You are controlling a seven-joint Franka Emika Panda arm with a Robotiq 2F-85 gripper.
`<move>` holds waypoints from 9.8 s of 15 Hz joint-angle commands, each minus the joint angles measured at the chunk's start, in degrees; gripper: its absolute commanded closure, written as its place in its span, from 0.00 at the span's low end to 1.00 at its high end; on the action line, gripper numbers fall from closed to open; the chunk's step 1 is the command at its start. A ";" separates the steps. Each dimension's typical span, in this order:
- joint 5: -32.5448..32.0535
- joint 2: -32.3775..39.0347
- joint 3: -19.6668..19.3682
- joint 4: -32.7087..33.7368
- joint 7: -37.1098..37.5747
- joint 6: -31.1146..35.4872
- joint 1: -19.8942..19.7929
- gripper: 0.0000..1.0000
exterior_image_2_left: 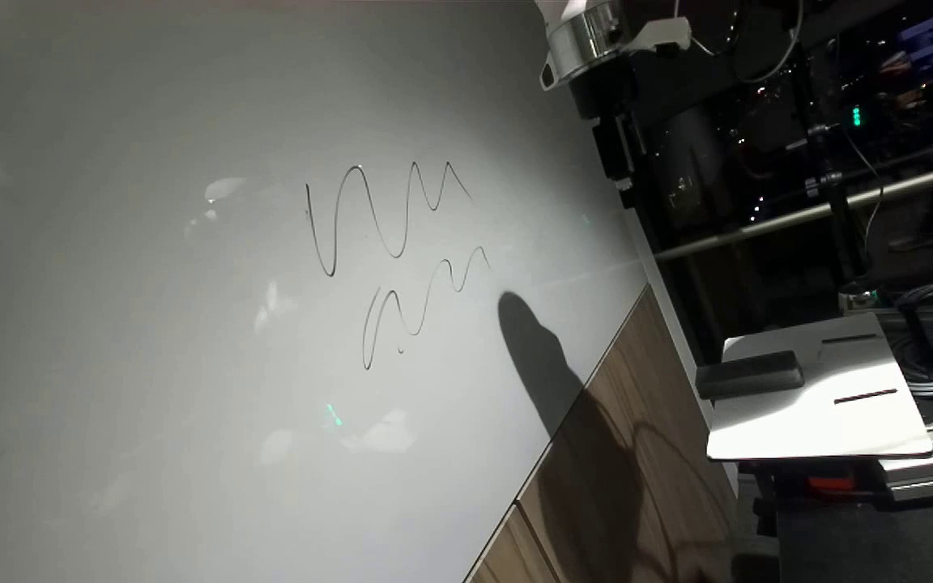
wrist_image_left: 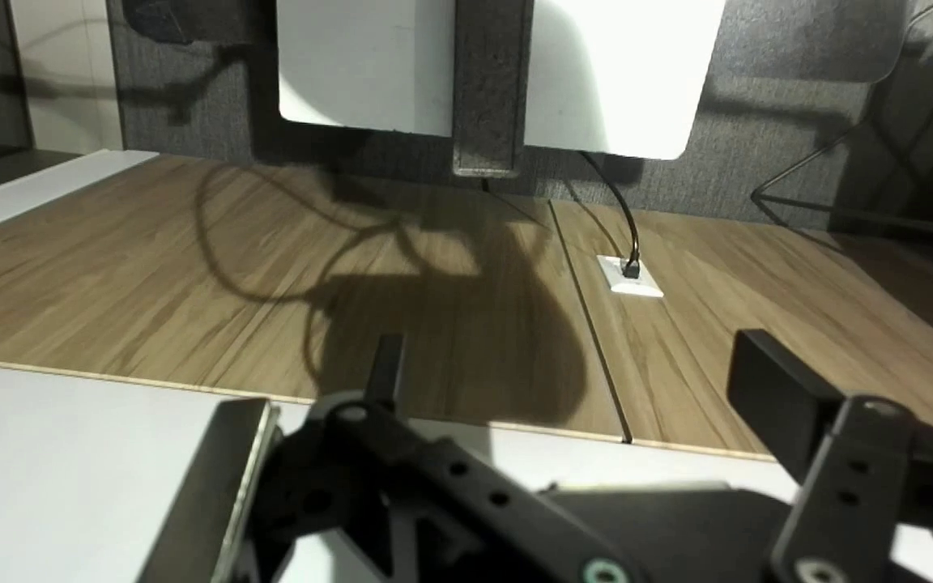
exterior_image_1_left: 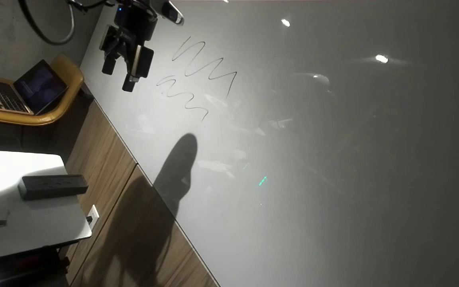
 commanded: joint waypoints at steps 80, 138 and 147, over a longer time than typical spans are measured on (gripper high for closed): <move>4.93 10.09 3.77 -7.12 2.91 28.13 6.55 0.72; -41.25 34.34 6.73 38.98 47.66 29.01 4.48 0.72; -44.29 31.08 5.12 35.78 49.76 28.97 1.44 0.72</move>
